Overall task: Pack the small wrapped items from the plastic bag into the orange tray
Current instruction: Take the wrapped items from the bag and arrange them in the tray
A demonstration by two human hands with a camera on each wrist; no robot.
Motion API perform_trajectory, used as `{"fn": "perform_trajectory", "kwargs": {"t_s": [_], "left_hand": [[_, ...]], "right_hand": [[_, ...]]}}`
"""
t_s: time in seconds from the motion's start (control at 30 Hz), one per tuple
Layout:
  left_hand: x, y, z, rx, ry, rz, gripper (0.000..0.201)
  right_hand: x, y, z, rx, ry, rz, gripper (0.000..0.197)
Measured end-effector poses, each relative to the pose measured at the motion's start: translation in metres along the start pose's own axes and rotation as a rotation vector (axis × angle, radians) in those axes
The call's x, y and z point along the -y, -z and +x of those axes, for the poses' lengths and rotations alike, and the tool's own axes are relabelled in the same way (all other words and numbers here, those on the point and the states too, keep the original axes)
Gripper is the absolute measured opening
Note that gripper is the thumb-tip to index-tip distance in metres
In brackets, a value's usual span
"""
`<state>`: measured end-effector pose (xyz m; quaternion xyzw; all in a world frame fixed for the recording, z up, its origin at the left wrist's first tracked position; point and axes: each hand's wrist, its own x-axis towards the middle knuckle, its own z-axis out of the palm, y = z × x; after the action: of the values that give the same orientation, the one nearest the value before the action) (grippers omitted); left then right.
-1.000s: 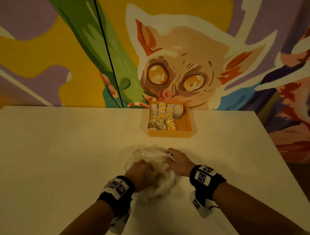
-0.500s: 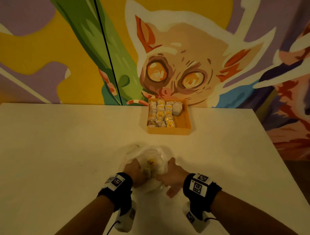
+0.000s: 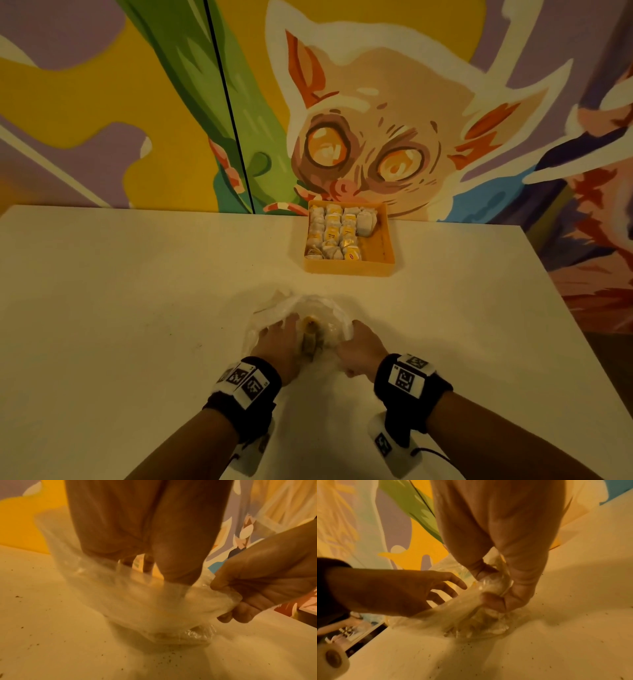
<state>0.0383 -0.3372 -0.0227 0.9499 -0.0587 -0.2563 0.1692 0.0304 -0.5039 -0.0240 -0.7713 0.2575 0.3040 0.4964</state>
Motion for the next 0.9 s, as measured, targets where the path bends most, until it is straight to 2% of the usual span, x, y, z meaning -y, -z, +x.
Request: {"fn": "perform_trajectory", "kwargs": {"t_s": [0.1, 0.23, 0.3, 0.37, 0.47, 0.53, 0.7, 0.83, 0.9], "left_hand": [[-0.005, -0.001, -0.001, 0.083, 0.013, 0.073, 0.081], [-0.003, -0.008, -0.002, 0.075, -0.014, 0.082, 0.066], [0.002, -0.014, 0.0, 0.076, -0.006, 0.07, 0.065], [0.003, -0.019, 0.002, 0.066, 0.003, 0.033, 0.064], [0.0, -0.024, 0.002, 0.0, -0.024, -0.038, 0.044], [-0.004, -0.023, 0.0, -0.008, -0.024, -0.119, 0.042], [-0.008, -0.027, 0.002, 0.071, -0.089, -0.172, 0.071], [-0.013, -0.03, 0.003, 0.093, -0.09, -0.084, 0.053], [-0.014, -0.031, 0.004, 0.085, -0.098, -0.054, 0.045]], "right_hand": [[0.001, -0.004, 0.0, -0.032, -0.008, -0.075, 0.049], [0.0, -0.007, -0.004, -0.014, -0.048, -0.077, 0.051], [-0.002, -0.007, -0.006, 0.003, -0.077, -0.082, 0.056], [-0.004, -0.007, -0.005, 0.02, -0.057, -0.105, 0.052], [-0.005, -0.004, -0.003, -0.005, 0.024, -0.242, 0.044], [-0.005, -0.004, -0.001, -0.007, 0.052, -0.256, 0.042], [-0.006, -0.002, 0.003, 0.019, 0.073, -0.197, 0.032], [-0.01, 0.0, 0.01, -0.008, 0.124, -0.125, 0.037], [-0.01, 0.002, 0.009, -0.012, 0.125, -0.11, 0.032]]}}
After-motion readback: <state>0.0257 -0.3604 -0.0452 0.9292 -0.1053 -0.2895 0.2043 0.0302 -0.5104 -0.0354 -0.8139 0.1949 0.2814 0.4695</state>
